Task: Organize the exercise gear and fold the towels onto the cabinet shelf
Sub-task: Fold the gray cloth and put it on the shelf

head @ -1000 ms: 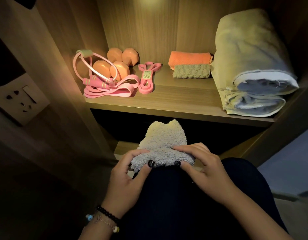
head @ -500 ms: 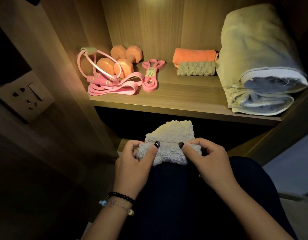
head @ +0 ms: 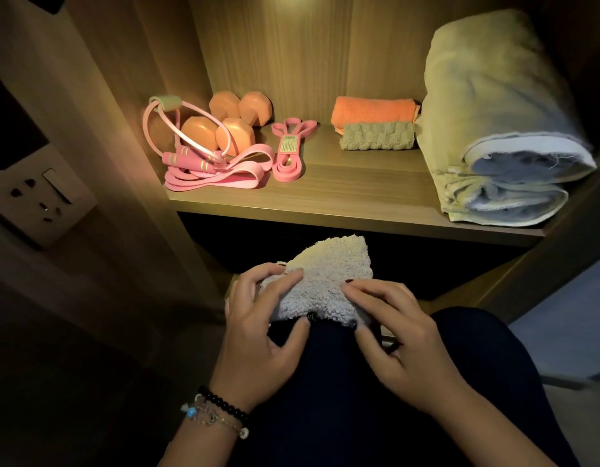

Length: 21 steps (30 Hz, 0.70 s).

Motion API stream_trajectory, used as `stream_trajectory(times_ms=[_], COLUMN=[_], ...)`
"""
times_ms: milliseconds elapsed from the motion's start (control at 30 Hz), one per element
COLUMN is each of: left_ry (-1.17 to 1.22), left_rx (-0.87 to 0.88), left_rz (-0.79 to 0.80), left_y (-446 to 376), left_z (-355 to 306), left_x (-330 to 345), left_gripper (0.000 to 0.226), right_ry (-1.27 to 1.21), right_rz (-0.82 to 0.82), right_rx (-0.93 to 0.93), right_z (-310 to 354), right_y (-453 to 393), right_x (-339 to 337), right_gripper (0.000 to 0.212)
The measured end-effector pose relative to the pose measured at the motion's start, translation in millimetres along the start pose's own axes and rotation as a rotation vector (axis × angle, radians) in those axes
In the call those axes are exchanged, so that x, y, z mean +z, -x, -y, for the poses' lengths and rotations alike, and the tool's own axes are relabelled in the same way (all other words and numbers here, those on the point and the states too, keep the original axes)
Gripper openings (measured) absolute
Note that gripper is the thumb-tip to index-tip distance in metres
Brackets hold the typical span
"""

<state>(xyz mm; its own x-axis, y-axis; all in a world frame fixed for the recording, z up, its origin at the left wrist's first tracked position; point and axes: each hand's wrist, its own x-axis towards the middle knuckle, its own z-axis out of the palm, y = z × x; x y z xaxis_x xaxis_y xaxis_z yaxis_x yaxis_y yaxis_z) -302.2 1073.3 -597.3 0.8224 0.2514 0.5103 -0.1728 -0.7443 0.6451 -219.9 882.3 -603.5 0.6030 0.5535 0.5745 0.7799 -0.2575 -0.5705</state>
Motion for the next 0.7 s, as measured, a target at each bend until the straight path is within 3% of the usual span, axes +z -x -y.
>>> stream_trajectory(times_ms=[100,300,400,533,700], left_ry=[-0.051,-0.062,0.097,0.219,0.212], left_rx=[-0.012,-0.050,-0.136,-0.287,-0.446], left_rz=[-0.001,0.007,-0.027,-0.086,-0.066], left_y=[-4,1,7,13,2], left_z=[2,-3,-10,-23,-32], left_x=[-1,-9,-11,-7,2], left_gripper=[0.048,0.041,0.031,0.024,0.036], right_ry=[-0.022,0.021,-0.145,-0.191,-0.305], right_rz=[0.073,0.050,0.059,0.064,0.024], right_rx=[0.015,-0.074,0.071,0.189,0.455], right_z=[-3,0,5,6,11], right_y=[-2,-9,-1,10,-1], right_x=[-3,-14,-19,-22,-17], right_gripper=[0.047,0.041,0.037,0.031,0.011])
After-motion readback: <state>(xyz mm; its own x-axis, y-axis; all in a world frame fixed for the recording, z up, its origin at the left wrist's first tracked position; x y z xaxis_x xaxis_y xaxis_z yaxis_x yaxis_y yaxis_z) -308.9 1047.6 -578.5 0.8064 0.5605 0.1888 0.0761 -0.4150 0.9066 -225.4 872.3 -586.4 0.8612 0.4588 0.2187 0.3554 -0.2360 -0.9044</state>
